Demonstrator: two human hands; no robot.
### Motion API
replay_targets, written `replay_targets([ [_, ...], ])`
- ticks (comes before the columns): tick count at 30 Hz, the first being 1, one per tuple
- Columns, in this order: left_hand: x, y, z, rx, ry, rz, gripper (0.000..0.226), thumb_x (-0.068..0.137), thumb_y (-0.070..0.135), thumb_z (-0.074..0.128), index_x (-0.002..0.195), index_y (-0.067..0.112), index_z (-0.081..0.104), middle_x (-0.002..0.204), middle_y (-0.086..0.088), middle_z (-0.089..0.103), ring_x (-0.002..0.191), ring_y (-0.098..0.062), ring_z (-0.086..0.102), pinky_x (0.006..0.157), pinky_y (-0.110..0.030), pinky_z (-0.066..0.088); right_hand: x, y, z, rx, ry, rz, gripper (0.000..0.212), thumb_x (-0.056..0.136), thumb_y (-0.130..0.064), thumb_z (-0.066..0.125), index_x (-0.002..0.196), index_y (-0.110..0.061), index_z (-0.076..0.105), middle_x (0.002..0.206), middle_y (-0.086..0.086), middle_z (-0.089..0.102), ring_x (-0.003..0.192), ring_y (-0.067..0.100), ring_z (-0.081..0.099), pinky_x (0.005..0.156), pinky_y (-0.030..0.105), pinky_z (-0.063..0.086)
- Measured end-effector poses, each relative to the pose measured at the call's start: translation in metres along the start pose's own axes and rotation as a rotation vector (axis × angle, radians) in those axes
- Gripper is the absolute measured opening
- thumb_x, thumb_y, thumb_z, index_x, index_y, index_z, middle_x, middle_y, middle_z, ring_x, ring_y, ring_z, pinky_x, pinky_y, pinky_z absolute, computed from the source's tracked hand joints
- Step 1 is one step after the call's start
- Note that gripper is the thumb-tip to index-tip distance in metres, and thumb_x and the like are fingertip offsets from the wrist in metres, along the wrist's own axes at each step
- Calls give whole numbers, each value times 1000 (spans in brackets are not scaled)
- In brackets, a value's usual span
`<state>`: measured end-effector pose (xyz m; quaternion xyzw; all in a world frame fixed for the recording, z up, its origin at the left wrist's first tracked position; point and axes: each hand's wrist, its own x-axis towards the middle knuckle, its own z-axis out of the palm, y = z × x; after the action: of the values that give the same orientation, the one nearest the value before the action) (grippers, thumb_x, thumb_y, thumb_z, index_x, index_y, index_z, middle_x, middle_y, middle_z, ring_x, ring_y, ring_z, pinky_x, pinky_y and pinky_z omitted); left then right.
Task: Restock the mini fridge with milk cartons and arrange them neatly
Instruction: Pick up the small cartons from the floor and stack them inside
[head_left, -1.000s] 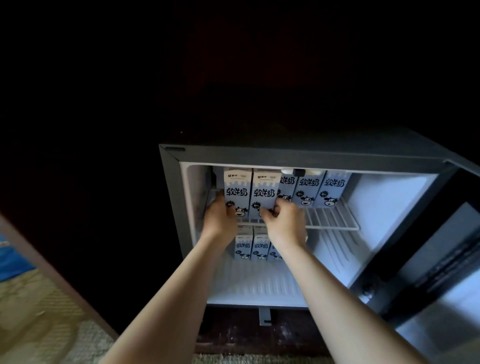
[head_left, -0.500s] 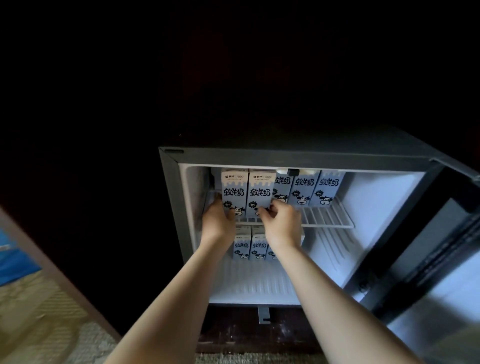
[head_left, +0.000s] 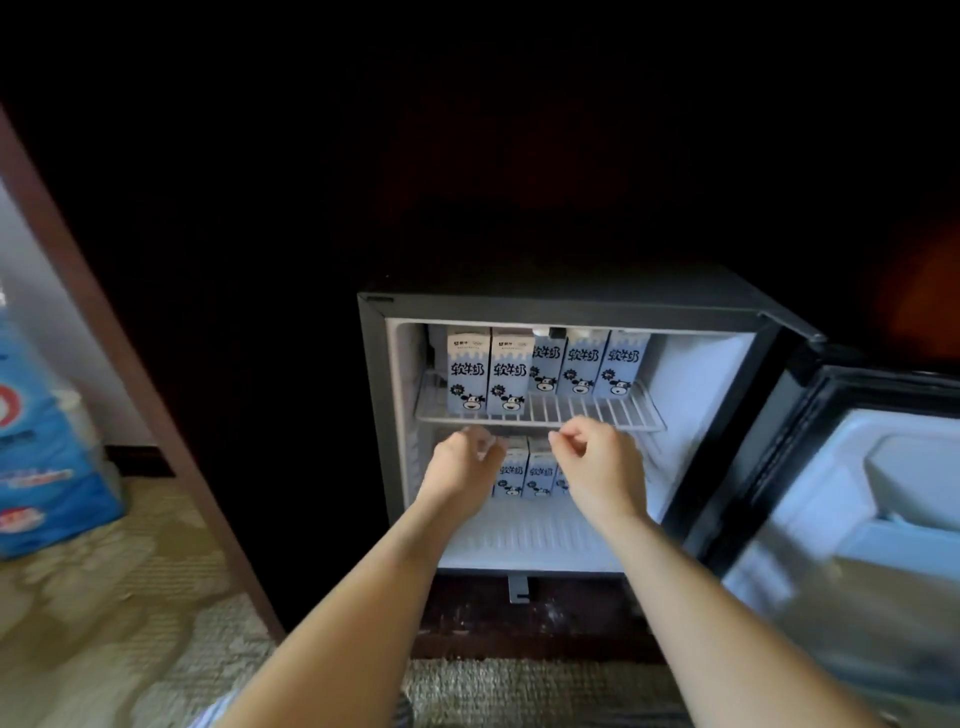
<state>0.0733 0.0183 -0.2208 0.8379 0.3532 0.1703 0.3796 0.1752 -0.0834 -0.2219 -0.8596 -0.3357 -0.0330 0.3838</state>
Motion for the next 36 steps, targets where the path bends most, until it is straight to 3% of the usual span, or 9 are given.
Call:
replay_targets([
  [3,-26,14,-1,95,-197,102,33,96,27,42,95,1,62,95,-18,68,72,-20,56,67,-32,50,-20,-2,-38,-127,-30,-68,16,92,-27,58,82,-18,65,71,-6,68,65,16,63,59,27,51],
  [7,-63,53,-2,228,-422,242,43,100,33,36,103,-4,59,106,-19,64,98,-31,61,89,-41,48,-47,3,-92,-271,-91,-106,14,89,-31,58,86,-19,65,80,-3,72,78,24,65,66,30,51],
  [12,-107,123,10,399,-592,434,44,99,44,33,109,8,57,107,-7,58,103,-26,55,84,-35,43,-85,25,-162,-379,-243,-51,13,87,-32,61,97,-25,65,92,-4,70,92,23,62,73,30,47],
  [16,-143,163,35,557,-728,535,46,99,45,32,126,15,52,130,-6,54,117,-24,50,88,-34,39,-126,55,-212,-423,-346,80,15,86,-35,63,99,-27,64,88,-8,64,90,19,62,79,36,52],
  [22,-194,183,99,702,-853,668,44,99,40,35,127,11,53,132,-10,53,118,-27,51,87,-29,38,-192,105,-261,-503,-439,247,25,84,-37,64,107,-28,62,93,-7,63,95,19,61,79,30,48],
  [25,-213,183,135,743,-925,659,46,99,41,35,127,9,54,132,-11,53,119,-28,50,85,-28,36,-226,130,-270,-499,-471,312,27,84,-37,65,108,-24,63,97,-4,66,94,18,61,80,30,49],
  [31,-247,176,193,689,-1073,559,46,100,41,34,128,10,53,134,-10,51,122,-27,49,98,-33,38,-302,183,-270,-222,-406,547,27,85,-37,64,111,-31,63,104,-7,65,97,11,60,92,37,50],
  [33,-262,166,213,675,-1129,545,45,100,40,35,128,11,54,132,-10,53,121,-26,50,97,-33,38,-326,200,-263,-210,-425,576,25,88,-34,62,112,-28,64,104,-6,65,95,10,60,88,33,50],
  [36,-282,145,246,671,-1212,491,43,99,40,37,130,15,52,133,-9,54,120,-25,50,97,-35,39,-357,226,-245,-180,-460,623,17,91,-24,59,107,-22,65,91,-9,63,83,7,59,68,18,43],
])
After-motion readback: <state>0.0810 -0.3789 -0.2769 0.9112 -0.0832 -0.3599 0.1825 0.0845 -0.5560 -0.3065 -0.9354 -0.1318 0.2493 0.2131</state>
